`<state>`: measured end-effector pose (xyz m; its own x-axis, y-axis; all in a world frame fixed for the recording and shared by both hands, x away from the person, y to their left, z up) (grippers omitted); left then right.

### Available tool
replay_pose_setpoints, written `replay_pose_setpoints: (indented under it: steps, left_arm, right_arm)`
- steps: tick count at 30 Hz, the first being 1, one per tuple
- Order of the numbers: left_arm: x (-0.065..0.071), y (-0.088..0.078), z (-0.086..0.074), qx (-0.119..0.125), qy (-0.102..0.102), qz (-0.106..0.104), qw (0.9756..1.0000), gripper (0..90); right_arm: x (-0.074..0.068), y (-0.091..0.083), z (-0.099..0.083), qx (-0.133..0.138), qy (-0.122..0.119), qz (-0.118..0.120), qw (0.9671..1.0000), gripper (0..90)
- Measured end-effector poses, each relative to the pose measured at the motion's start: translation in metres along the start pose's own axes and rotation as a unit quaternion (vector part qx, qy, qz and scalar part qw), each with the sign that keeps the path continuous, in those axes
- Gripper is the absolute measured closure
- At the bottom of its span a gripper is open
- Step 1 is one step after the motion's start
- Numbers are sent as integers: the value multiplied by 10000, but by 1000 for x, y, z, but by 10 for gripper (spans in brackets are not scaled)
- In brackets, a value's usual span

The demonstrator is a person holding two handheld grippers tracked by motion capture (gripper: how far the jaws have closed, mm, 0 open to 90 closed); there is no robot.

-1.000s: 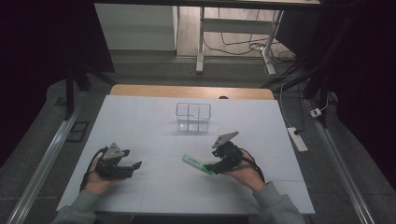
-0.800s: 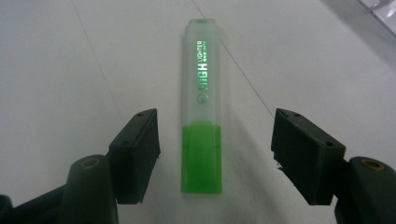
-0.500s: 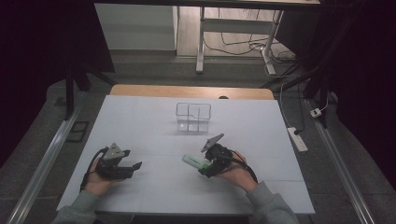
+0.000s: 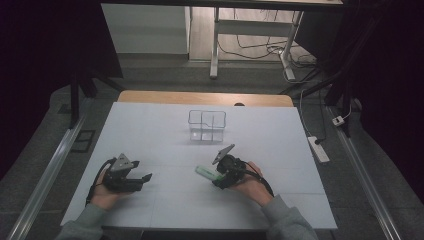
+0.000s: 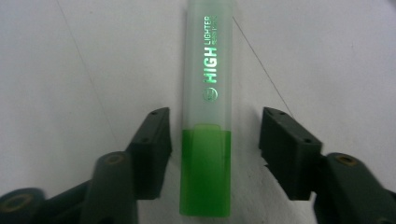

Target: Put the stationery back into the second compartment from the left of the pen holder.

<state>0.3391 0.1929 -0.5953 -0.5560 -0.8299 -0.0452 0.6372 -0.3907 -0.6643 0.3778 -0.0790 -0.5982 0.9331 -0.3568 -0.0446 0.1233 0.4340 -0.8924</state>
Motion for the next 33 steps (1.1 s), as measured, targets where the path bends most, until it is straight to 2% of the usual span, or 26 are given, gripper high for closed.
replay_pose_setpoints:
  steps: [7, 12, 18, 20, 24, 33]
  left_arm:
    - [0, 0, 0, 3, 13, 4, 10000, 288]
    - [0, -1, 0, 8, 8, 14, 10000, 288]
    - [-1, -1, 0, 16, 4, 14, 10000, 288]
    - [-1, -1, 0, 14, 2, 16, 10000, 288]
    - [-1, -1, 0, 16, 24, 18, 10000, 289]
    - [1, -1, 1, 29, 51, 19, 10000, 289]
  right_arm:
    - [-2, 0, 3, -86, 72, -45, 9999, 659]
    - [-2, 0, 3, -137, 114, -113, 9998, 665]
    - [-3, -1, 3, -72, 158, 63, 9998, 665]
    - [-3, -4, 4, 21, 156, 154, 9998, 665]
    - [-3, -11, 9, 238, 194, 173, 9994, 665]
    - [-2, -29, 15, 590, 42, 234, 9980, 665]
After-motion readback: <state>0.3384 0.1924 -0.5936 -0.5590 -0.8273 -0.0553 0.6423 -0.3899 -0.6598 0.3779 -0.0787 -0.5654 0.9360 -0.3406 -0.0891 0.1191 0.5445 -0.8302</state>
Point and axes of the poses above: each handheld gripper's, and its own axes: y roughly forward along the jaws, z roughly out of its top, x roughly to its right, the point moved 10 cm from there along y, roughly forward along the jaws, and after that the axes turned 5 degrees about z, right-handed, at the moved point
